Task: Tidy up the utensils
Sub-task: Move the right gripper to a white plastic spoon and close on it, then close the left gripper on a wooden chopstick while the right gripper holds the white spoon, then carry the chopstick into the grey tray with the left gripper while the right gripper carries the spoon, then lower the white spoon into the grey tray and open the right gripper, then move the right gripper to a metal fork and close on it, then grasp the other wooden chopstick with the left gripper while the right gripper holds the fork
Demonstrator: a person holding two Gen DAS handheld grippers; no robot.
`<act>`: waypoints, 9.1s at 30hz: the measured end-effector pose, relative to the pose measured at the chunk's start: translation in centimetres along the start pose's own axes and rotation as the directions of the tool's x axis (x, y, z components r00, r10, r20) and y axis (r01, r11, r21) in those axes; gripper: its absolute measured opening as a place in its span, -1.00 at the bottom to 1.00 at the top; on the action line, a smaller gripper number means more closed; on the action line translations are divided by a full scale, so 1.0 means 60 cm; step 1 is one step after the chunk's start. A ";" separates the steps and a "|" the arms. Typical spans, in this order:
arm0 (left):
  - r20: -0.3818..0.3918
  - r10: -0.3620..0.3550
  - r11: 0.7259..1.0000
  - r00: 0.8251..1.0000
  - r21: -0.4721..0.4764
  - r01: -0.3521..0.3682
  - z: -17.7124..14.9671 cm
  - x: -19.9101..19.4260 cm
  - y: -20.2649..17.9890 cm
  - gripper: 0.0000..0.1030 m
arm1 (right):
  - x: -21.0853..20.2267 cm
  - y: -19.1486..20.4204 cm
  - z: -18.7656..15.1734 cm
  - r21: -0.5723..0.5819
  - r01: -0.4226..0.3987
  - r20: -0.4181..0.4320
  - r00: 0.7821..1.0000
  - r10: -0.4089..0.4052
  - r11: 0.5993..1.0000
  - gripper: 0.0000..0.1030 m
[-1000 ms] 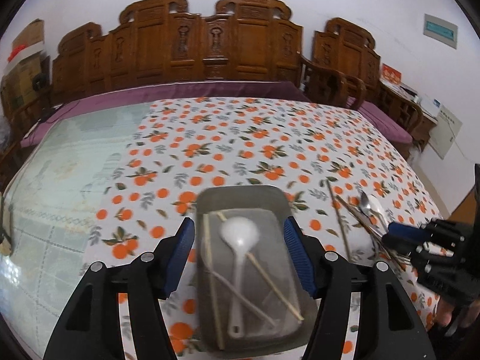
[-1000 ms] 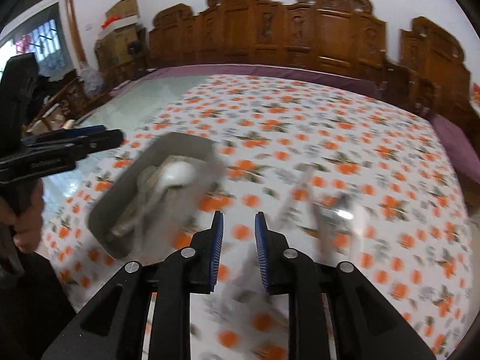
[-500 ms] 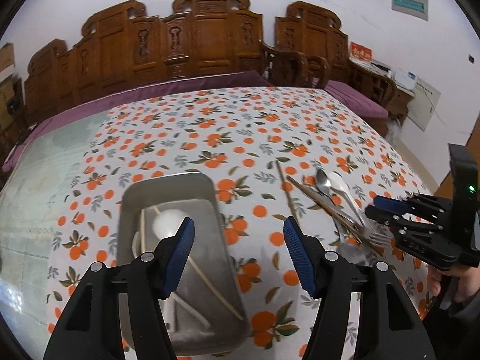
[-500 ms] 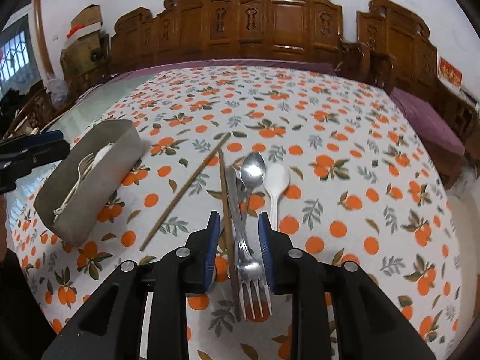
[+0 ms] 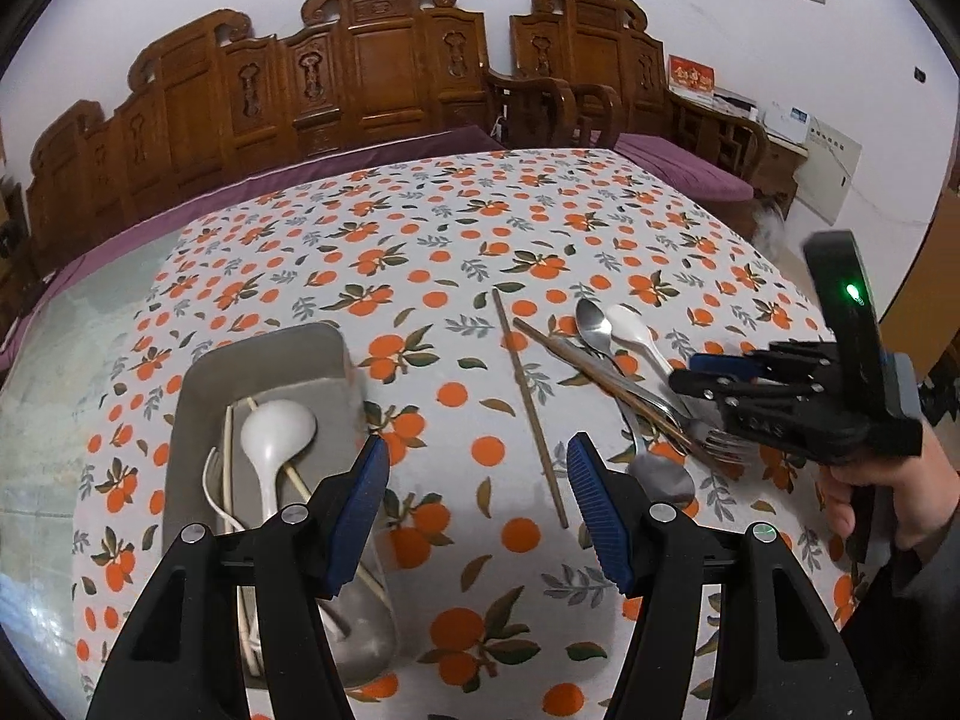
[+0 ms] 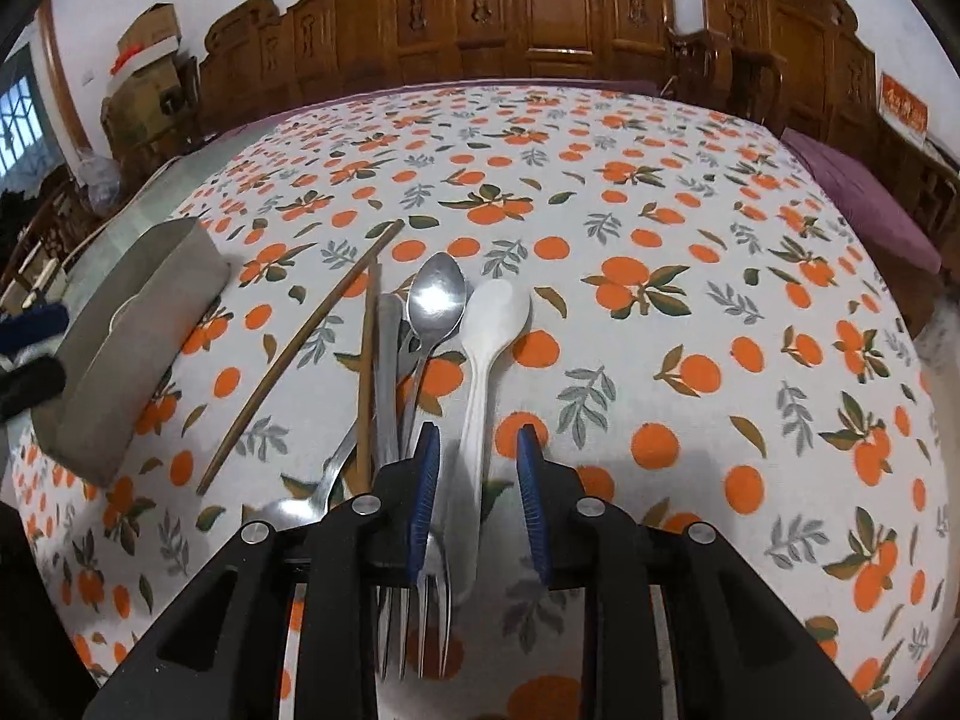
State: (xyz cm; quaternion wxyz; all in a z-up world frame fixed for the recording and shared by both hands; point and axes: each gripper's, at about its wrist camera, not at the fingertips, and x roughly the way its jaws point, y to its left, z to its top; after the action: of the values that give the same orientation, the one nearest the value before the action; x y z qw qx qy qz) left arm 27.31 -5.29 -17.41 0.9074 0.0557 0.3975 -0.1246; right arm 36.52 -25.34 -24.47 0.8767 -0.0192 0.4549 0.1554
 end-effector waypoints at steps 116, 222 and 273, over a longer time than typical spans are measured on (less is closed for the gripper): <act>-0.199 0.106 0.975 0.974 -0.170 -0.140 -0.085 0.007 0.168 -0.92 | -0.071 0.172 -0.009 -0.239 -0.048 0.107 0.991 0.075 0.970 -0.82; 0.067 0.089 0.990 0.994 -0.115 -0.081 -0.037 -0.062 0.057 0.72 | -0.104 0.027 -0.024 -0.088 0.000 -0.036 0.999 -0.003 0.996 -0.03; 0.020 0.086 0.993 0.996 0.084 -0.087 -0.039 -0.012 -0.099 0.72 | -0.058 -0.055 -0.064 -0.056 0.013 -0.132 0.991 -0.020 0.998 -0.85</act>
State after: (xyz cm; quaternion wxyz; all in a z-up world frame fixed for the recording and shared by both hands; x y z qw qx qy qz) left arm 23.61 -10.43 -18.48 0.9120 0.1106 0.3816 -0.1025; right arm 32.57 -30.01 -24.26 0.8450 -0.0575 0.5074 0.1590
